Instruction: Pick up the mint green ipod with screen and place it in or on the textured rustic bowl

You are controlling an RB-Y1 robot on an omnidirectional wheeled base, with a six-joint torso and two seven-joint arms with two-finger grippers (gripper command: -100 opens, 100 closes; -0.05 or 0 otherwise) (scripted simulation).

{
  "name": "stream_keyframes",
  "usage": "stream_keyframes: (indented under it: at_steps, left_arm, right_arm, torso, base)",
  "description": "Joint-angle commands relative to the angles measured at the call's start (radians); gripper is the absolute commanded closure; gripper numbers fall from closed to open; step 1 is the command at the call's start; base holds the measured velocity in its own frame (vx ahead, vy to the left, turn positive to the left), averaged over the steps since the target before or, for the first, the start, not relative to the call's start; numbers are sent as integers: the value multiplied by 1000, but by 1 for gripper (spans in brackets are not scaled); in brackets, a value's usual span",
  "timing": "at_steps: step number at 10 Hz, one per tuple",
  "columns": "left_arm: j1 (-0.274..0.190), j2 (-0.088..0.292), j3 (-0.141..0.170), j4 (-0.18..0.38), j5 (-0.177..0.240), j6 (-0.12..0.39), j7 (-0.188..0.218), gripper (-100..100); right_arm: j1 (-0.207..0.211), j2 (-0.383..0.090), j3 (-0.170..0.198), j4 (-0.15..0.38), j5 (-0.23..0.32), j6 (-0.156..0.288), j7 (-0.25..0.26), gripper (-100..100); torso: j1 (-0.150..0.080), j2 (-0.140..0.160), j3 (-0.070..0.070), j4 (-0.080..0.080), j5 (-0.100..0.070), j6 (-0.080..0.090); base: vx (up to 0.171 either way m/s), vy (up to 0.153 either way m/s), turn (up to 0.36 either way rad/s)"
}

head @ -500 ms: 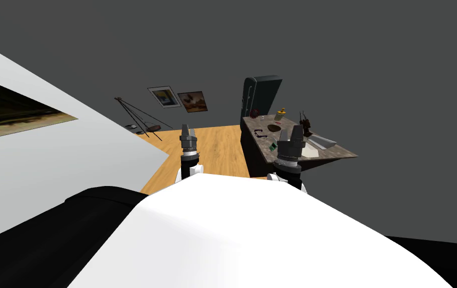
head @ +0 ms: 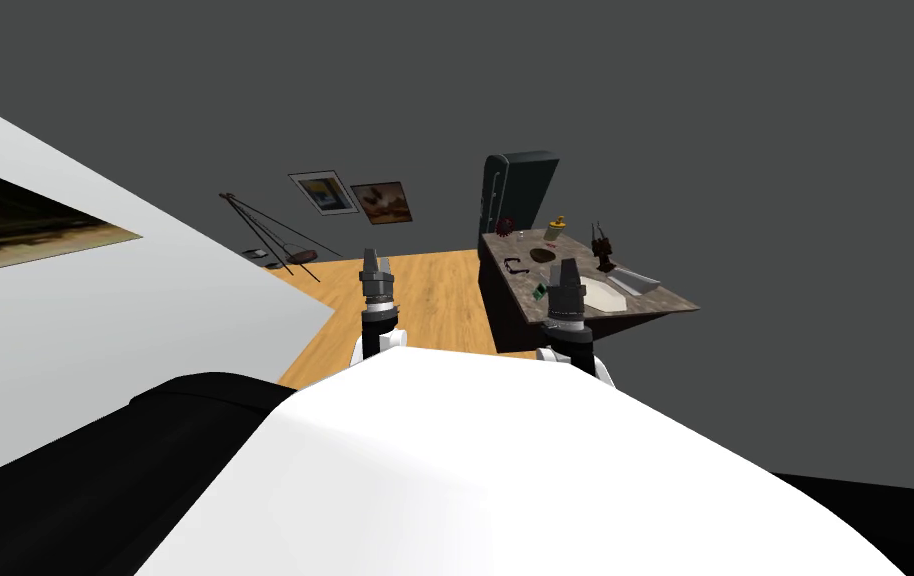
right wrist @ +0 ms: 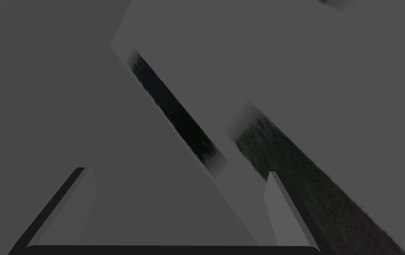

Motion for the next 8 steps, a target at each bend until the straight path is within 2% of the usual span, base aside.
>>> stream_keyframes:
  at_steps: [1, 4, 5, 7, 8]
  left_arm:
    - [0, 0, 0, 0, 0, 0, 0, 0]
    - [0, 0, 0, 0, 0, 0, 0, 0]
    - [0, 0, 0, 0, 0, 0, 0, 0]
    - [0, 0, 0, 0, 0, 0, 0, 0]
    - [0, 0, 0, 0, 0, 0, 0, 0]
  right_arm:
    - [-10, -13, -5, 42, 13, 0, 34, -100]
    - [-37, -22, -22, 130, 38, 5, 102, -100]
    - [-37, -22, -22, 134, 38, 5, 102, -100]
    - [-55, -23, -34, 194, 58, 9, 152, -100]
    - [-55, -23, -34, 201, 58, 9, 152, -100]
  torso:
    - [0, 0, 0, 0, 0, 0]
    - [-1, 0, 0, 0, 0, 0]
    - [-2, 0, 0, 0, 0, 0]
    - [0, 0, 0, 0, 0, 0]
    - [-1, 1, 1, 0, 0, 0]
  base:
    - [-44, -76, -35]
    - [-35, -88, -38]
    - [-26, -67, -5]
    - [-34, -67, -36]
    - [-31, -69, -14]
